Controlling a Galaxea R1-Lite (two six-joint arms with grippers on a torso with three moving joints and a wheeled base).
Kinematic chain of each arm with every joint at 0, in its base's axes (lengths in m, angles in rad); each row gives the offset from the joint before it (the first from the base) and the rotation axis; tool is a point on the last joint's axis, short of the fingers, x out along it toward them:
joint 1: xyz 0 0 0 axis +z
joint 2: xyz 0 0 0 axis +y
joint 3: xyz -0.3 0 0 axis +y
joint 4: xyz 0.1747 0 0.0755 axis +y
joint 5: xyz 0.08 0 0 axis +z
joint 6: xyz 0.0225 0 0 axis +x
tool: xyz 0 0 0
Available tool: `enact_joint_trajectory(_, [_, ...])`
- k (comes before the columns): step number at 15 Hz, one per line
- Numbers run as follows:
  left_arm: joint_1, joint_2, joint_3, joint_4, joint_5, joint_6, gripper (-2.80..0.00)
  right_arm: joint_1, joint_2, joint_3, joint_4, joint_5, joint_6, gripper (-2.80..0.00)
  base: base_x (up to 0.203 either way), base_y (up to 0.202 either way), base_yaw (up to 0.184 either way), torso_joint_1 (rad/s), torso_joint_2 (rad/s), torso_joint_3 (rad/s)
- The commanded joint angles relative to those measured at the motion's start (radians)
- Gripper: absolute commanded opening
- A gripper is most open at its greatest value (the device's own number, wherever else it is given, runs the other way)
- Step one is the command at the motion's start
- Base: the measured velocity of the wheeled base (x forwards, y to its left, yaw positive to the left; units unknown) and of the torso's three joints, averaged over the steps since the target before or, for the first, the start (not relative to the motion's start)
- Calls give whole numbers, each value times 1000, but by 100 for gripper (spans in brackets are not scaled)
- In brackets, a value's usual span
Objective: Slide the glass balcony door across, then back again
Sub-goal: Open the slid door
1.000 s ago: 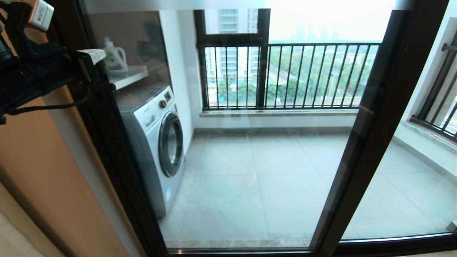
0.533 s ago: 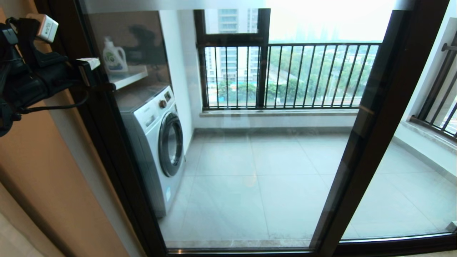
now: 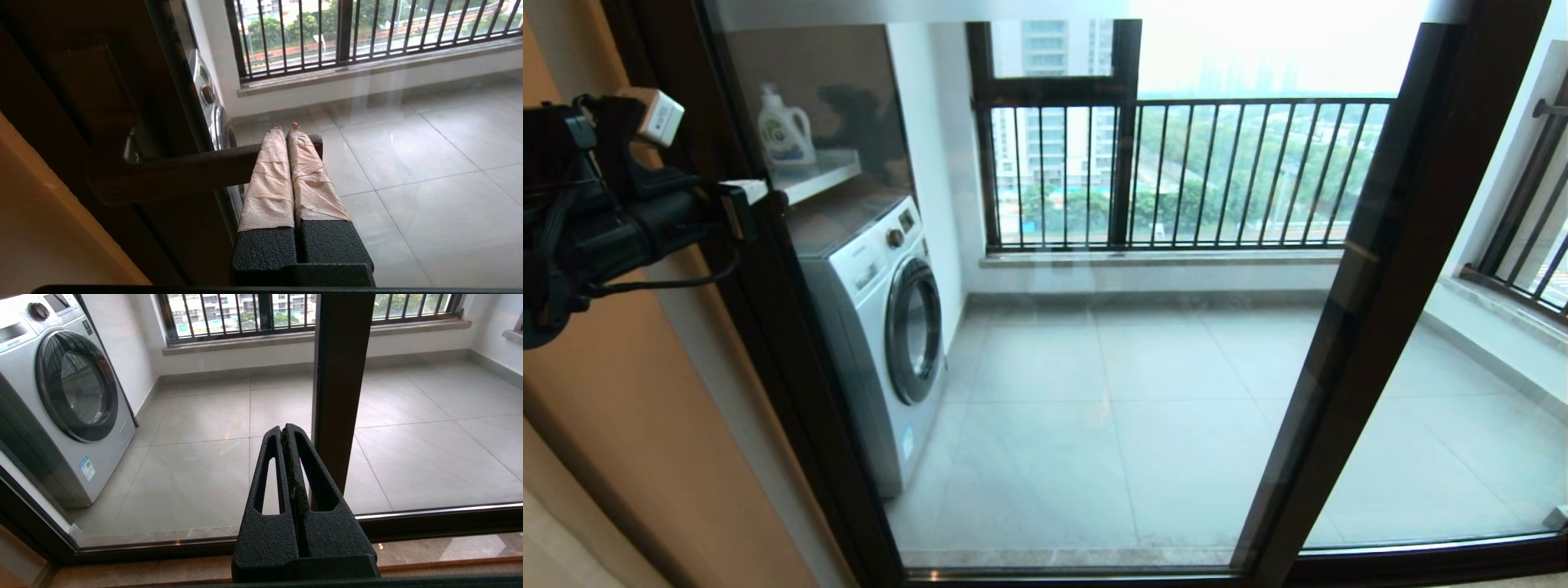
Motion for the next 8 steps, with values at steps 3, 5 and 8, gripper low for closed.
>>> enact_joint_trajectory(3, [1,-3,57,-6,-3,2,-280,0,1,12,0,0,0,-280,0,0,0,0,0,0])
enact_joint_trajectory(5, [1,5,92,-84,-2,2,-280,0,1,11,0,0,0,-280,0,0,0,0,0,0])
enact_joint_trajectory(8, [1,21,110,-143,-2,2,-280,0,1,11,0,0,0,-280,0,0,0,0,0,0])
